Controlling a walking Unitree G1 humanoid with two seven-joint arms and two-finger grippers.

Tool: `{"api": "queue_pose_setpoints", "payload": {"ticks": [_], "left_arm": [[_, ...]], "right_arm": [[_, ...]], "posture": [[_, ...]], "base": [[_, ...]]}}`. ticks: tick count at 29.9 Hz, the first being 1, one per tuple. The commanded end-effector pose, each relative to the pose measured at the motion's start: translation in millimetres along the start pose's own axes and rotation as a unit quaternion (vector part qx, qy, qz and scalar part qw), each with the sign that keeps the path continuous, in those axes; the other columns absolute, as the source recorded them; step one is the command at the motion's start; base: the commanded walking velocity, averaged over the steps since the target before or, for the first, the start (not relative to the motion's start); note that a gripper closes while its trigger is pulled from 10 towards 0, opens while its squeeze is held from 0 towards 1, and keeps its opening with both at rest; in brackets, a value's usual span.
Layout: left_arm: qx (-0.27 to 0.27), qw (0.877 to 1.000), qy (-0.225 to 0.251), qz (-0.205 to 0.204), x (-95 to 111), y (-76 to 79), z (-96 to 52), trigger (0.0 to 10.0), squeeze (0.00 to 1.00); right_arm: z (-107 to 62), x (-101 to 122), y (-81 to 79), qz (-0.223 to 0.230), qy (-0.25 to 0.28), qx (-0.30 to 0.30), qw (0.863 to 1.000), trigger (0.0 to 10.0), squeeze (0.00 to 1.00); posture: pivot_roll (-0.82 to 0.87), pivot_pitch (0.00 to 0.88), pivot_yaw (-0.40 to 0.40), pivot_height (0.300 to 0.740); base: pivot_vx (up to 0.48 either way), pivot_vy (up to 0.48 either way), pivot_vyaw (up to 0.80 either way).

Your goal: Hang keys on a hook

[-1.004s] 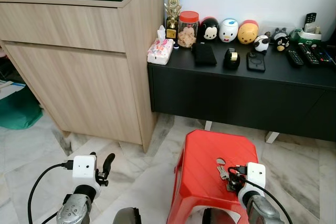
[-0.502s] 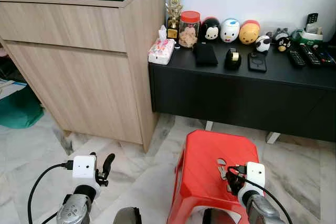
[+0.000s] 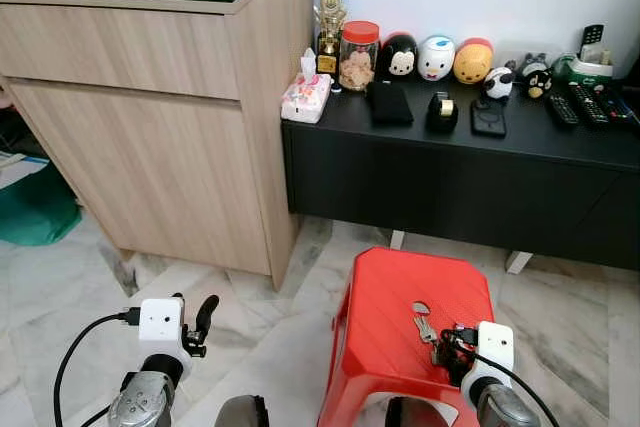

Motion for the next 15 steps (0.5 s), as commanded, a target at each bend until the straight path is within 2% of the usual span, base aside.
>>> {"api": "queue_pose_setpoints", "payload": {"ticks": [1,8,9,10,11,12,13,15], "left_arm": [[-0.003,1.0,0.003,0.011,0.8,-0.1,0.6,10.0,0.0],[-0.007,1.0,0.002,0.01,0.4,2.4,1.5,10.0,0.0],[-0.007,1.0,0.002,0.009,0.4,2.7,1.8,10.0,0.0],[-0.007,1.0,0.002,0.009,0.3,2.8,2.0,10.0,0.0],[-0.007,1.0,0.002,0.009,0.2,2.8,2.2,10.0,0.0],[-0.007,1.0,0.002,0.009,0.2,2.8,2.2,10.0,0.0],[-0.007,1.0,0.001,0.009,0.1,2.9,2.3,10.0,0.0],[-0.007,1.0,0.001,0.009,-0.1,3.3,2.7,10.0,0.0]], "right_arm": [[-0.1,-6.1,-0.1,0.003,-0.018,0.0,1.0,10.0,0.0],[1.4,-6.7,-4.4,0.002,-0.033,0.011,0.999,10.0,0.0],[1.5,-6.9,-4.8,0.001,-0.036,0.013,0.999,7.8,0.0],[1.6,-6.9,-5.0,0.0,-0.037,0.013,0.999,4.4,0.0],[1.7,-7.0,-5.3,0.0,-0.038,0.014,0.999,3.3,0.0],[1.7,-7.0,-5.3,0.0,-0.038,0.014,0.999,3.3,0.0],[1.7,-7.0,-5.5,0.001,-0.038,0.015,0.999,0.0,0.0],[1.5,-7.9,-5.5,0.001,-0.04,0.015,0.999,0.0,0.0]], "posture": [[0.07,0.0,-0.035,0.611],[0.07,0.0,-0.037,0.611],[0.07,0.0,-0.038,0.611],[0.07,0.0,-0.038,0.611],[0.07,0.0,-0.039,0.611],[0.07,0.0,-0.039,0.611],[0.07,0.0,-0.038,0.611],[0.07,0.0,-0.039,0.611]], "base": [[0.0,0.0,0.0],[0.0,0.0,0.0],[0.0,0.0,0.0],[0.0,0.0,0.0],[0.0,0.0,0.0],[0.0,0.0,0.0],[0.0,0.0,0.0],[0.0,0.0,0.0]]}}
Point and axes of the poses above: a point about 5 cm out from each wrist's last joint towards the gripper, its own z axis pointing out of the wrist towards the gripper, its own x axis along the axis of the wrist's last joint, y = z × x, the point moved 2 cm from there along z, pointing out of the wrist towards the gripper, and after that the axes turned 13 degrees about z, right-handed, at the moved point
